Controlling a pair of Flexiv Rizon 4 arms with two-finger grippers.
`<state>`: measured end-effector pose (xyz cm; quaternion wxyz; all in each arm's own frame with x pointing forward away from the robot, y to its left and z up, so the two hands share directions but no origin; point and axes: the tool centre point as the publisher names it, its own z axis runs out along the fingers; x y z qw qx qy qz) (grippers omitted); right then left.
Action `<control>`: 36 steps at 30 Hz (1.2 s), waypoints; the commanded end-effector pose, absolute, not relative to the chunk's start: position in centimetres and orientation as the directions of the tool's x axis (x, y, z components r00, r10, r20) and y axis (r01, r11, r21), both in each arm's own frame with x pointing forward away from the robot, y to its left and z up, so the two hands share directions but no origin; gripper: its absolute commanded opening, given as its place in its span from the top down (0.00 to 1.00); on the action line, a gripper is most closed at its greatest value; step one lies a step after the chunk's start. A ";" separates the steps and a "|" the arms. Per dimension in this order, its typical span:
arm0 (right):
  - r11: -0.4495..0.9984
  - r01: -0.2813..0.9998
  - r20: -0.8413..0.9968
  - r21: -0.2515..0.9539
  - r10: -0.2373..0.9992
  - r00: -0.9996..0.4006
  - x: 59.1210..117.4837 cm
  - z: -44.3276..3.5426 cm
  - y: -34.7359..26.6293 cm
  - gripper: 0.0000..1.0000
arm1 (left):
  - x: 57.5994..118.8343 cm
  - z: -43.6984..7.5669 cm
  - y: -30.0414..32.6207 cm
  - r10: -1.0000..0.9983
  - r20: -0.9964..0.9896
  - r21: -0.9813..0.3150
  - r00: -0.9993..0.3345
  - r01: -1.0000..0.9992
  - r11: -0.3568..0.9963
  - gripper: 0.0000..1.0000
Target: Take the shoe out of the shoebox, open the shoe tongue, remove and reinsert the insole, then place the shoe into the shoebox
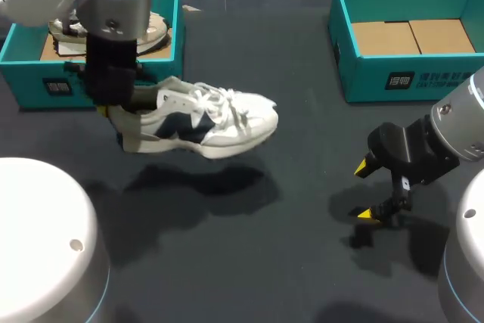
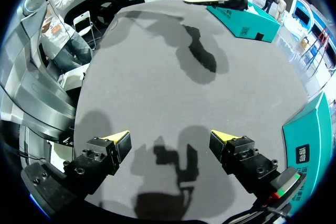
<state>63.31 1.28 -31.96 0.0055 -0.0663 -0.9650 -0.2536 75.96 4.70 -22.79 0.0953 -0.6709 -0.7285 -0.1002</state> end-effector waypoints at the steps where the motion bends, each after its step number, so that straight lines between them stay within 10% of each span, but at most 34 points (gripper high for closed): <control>1: 0.864 0.131 0.042 0.487 0.127 -0.991 63.1 -31.9 1.3 0.00 | 74.3 -24.8 1.3 0.940 0.329 0.056 -0.086 0.996 0.071 1.00; 36: 0.864 0.131 0.042 0.487 0.127 -0.991 63.1 -31.9 1.3 0.00 | 70.6 -32.1 -3.0 0.929 0.325 0.084 -0.176 0.984 0.157 1.00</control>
